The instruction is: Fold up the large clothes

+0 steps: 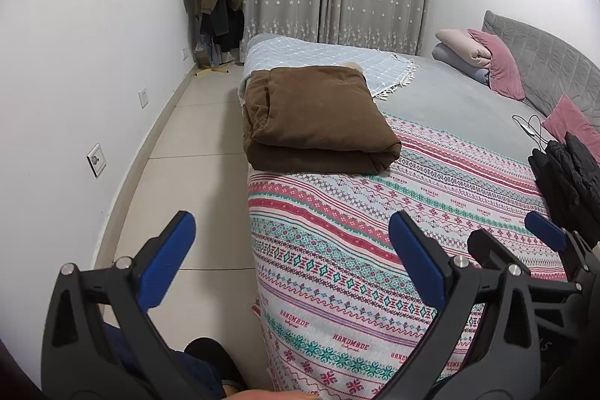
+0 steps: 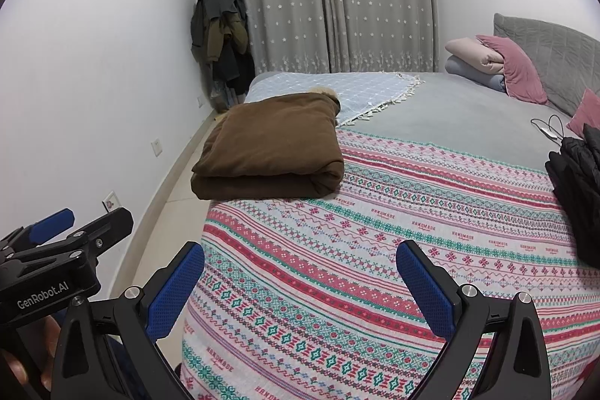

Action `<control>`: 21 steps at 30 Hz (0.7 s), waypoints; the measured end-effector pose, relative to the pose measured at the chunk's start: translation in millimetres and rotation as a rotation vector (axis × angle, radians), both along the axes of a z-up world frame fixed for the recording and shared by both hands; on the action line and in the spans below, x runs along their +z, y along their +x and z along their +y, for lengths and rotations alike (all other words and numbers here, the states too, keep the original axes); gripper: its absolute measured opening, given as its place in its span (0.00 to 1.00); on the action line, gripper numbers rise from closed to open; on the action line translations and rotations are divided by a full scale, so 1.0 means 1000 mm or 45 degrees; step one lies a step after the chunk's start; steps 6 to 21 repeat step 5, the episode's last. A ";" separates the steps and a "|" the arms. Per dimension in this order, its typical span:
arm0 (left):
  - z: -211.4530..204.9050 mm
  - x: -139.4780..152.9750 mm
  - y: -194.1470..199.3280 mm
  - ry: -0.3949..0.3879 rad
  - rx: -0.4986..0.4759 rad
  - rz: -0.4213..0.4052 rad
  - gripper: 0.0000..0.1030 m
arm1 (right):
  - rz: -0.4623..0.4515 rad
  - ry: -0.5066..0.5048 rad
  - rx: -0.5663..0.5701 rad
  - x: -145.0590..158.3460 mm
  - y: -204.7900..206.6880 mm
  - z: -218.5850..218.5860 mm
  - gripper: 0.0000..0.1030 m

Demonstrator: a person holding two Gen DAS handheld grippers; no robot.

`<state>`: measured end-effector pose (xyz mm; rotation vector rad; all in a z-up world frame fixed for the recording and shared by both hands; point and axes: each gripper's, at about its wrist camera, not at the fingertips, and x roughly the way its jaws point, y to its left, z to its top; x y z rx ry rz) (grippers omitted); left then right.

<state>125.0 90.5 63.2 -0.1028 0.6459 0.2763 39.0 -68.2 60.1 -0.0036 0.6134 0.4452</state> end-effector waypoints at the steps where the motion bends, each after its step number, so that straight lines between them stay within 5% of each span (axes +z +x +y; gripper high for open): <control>1: 0.000 0.000 0.000 0.001 0.000 0.000 0.99 | 0.001 0.001 0.001 0.000 0.000 0.000 1.00; 21: -0.001 0.000 -0.001 0.007 0.001 0.000 0.99 | 0.002 0.000 0.000 0.000 0.000 0.001 1.00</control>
